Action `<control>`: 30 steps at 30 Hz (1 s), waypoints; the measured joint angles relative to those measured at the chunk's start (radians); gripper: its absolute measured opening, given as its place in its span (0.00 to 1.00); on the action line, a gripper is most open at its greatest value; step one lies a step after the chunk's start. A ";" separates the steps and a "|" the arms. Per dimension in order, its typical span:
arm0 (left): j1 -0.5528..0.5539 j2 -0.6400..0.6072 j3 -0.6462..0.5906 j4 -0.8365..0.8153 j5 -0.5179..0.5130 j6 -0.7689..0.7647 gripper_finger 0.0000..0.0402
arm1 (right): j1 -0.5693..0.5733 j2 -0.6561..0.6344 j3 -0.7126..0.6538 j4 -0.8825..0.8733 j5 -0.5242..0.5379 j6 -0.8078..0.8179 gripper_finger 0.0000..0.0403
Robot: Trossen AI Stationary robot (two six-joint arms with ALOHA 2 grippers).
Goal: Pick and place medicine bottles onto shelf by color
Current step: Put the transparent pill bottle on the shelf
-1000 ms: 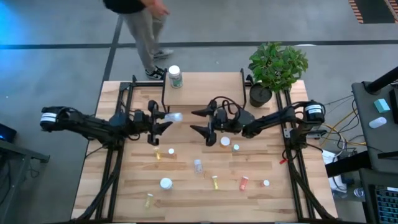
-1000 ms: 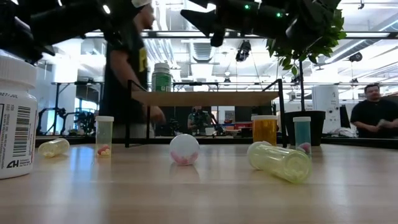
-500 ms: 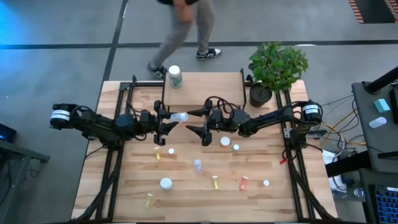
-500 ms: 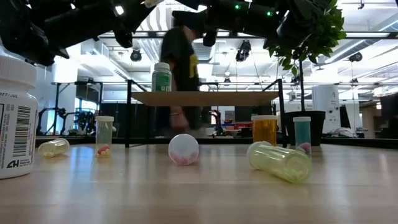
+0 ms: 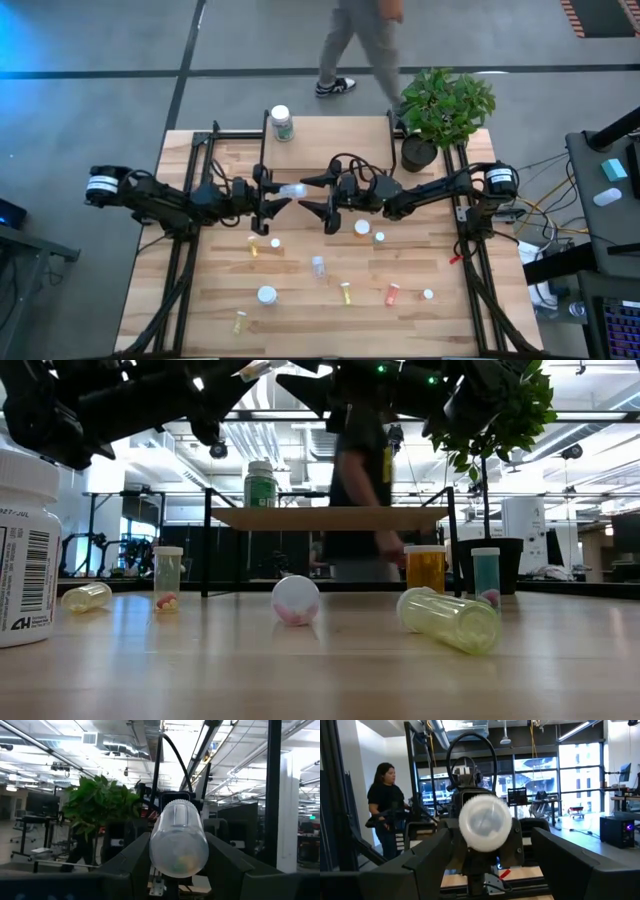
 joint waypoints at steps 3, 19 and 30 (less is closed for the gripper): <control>-0.001 0.010 0.002 0.000 0.010 -0.002 0.34 | 0.000 0.000 0.002 0.000 0.000 0.000 0.67; -0.002 0.017 0.002 0.002 0.008 -0.026 0.35 | 0.001 0.000 0.002 -0.002 0.000 -0.016 0.36; -0.001 0.016 -0.005 -0.002 0.007 -0.028 0.35 | 0.000 0.000 0.002 -0.008 0.001 -0.025 0.31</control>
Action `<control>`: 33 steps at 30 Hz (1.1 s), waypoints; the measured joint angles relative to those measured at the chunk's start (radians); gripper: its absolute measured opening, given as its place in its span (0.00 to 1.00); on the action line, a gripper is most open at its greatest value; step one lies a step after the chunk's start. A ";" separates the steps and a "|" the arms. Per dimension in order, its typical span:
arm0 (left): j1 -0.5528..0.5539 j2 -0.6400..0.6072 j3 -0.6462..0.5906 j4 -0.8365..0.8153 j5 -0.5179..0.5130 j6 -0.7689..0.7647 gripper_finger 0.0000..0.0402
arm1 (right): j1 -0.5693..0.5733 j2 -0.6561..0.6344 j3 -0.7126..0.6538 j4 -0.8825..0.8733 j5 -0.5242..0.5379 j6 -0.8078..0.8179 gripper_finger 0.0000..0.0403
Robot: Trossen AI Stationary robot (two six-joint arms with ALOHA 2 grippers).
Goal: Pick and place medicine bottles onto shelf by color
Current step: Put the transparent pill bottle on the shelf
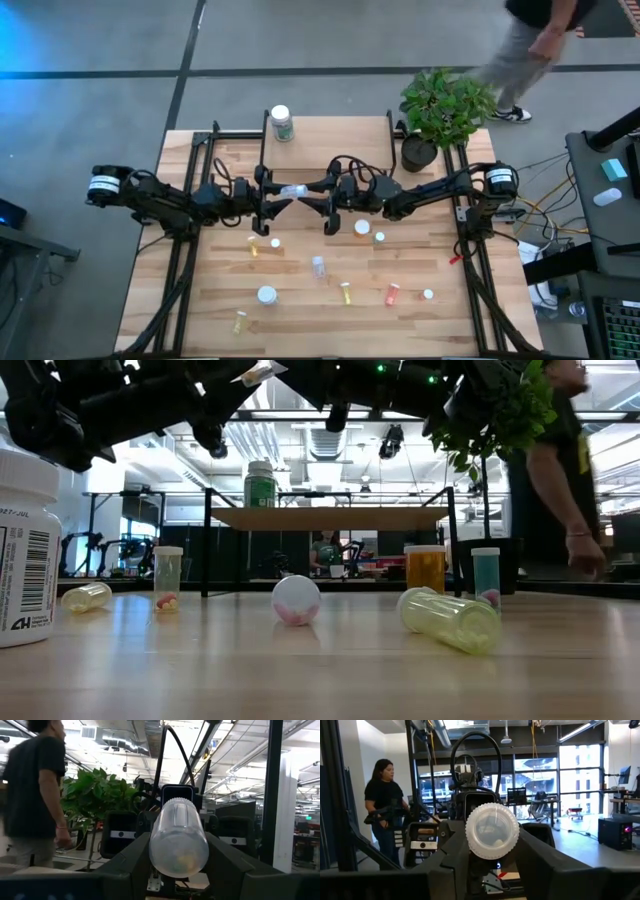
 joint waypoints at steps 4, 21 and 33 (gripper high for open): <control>0.014 -0.020 -0.010 -0.031 0.004 -0.002 0.39 | 0.000 -0.002 0.000 -0.015 0.008 -0.005 0.33; 0.075 -0.555 -0.009 -0.809 -0.256 0.064 0.56 | -0.066 -0.023 0.136 -0.412 0.126 -0.022 0.32; 0.076 -0.739 0.004 -1.237 -0.492 0.020 0.56 | -0.184 0.024 0.450 -0.966 0.211 -0.052 0.32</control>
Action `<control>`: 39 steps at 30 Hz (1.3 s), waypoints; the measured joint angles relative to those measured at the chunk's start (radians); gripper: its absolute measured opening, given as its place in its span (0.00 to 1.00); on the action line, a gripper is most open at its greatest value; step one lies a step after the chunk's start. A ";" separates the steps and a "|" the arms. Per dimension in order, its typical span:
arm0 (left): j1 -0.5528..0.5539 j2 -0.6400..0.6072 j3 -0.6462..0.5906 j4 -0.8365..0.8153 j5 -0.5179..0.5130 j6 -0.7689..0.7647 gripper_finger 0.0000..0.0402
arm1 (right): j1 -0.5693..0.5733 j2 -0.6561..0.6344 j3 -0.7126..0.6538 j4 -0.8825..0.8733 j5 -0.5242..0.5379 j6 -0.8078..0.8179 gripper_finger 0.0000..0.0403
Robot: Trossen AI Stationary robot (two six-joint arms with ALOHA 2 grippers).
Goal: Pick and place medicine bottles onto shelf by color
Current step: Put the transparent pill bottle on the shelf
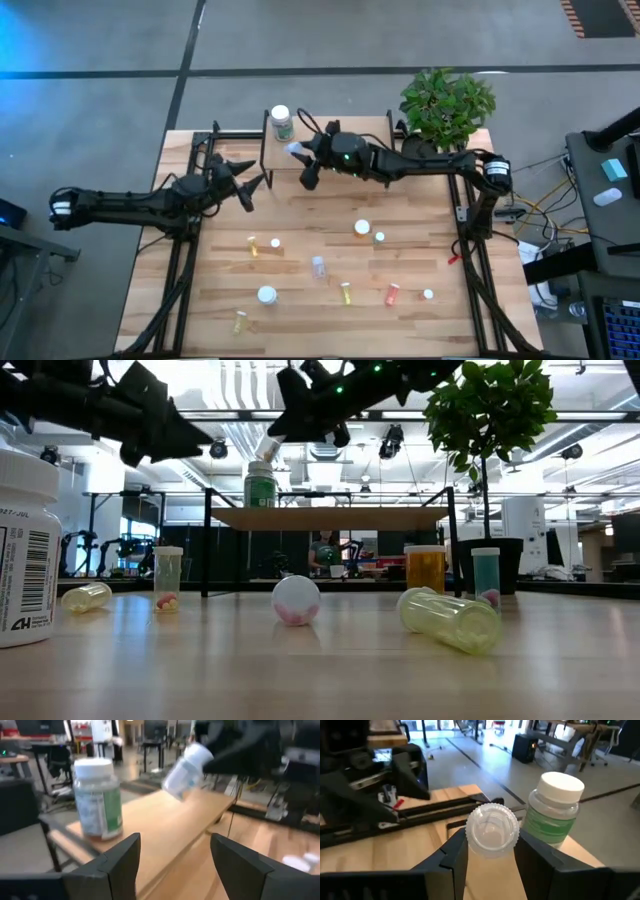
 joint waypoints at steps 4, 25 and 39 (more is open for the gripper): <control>0.000 0.013 0.001 -0.040 -0.001 -0.019 0.56 | -0.030 0.050 0.061 -0.054 -0.035 -0.003 0.32; 0.000 0.024 0.001 -0.038 0.001 -0.023 0.56 | -0.076 0.356 0.514 -0.492 -0.051 -0.049 0.32; 0.000 0.026 0.000 -0.039 0.008 -0.044 0.56 | -0.075 0.411 0.665 -0.649 -0.055 -0.056 0.41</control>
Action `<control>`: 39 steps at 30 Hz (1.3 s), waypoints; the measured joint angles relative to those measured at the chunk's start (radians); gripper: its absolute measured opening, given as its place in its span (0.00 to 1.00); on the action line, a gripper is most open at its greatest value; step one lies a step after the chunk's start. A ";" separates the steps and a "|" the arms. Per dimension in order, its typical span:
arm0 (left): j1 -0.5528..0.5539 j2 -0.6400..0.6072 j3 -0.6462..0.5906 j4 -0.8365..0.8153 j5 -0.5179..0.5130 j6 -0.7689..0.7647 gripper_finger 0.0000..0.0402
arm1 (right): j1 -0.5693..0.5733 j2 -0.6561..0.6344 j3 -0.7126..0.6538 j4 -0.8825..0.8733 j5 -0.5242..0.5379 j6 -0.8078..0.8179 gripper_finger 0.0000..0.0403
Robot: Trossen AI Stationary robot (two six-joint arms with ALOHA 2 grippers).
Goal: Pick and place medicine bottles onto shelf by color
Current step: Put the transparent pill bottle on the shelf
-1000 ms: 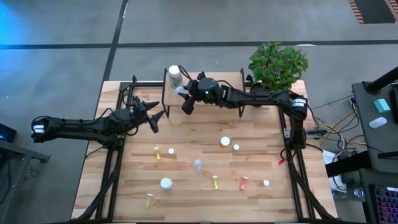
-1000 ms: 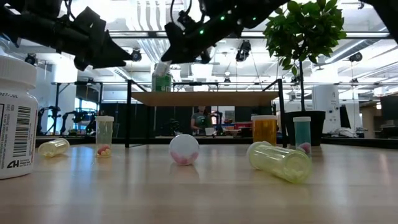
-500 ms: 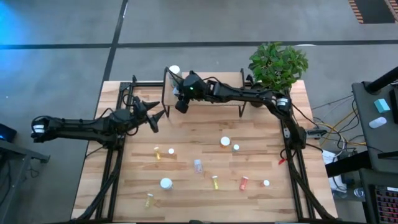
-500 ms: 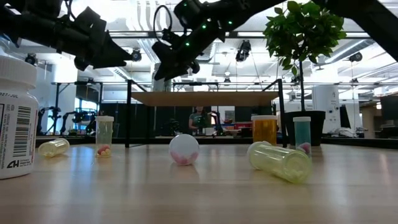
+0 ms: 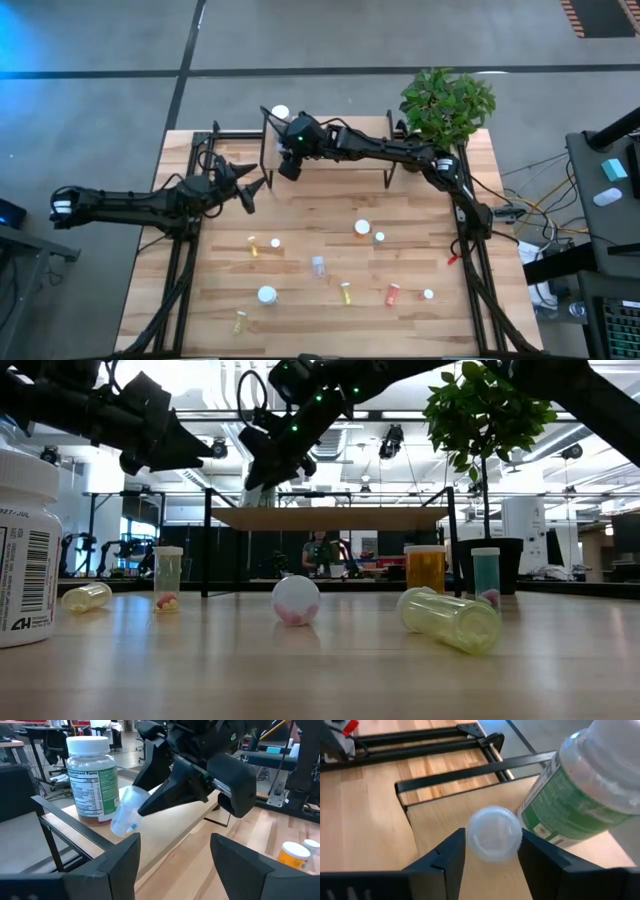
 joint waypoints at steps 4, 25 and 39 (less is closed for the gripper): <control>0.000 -0.001 0.000 0.001 0.007 -0.001 0.56 | 0.000 0.000 0.000 0.005 -0.001 -0.003 0.47; 0.000 -0.001 0.002 0.001 0.025 -0.022 0.56 | 0.000 -0.085 -0.054 0.019 -0.018 -0.078 0.49; 0.000 -0.001 0.001 0.011 0.026 -0.020 0.56 | -0.025 -0.437 -0.773 0.764 -0.071 -0.025 0.48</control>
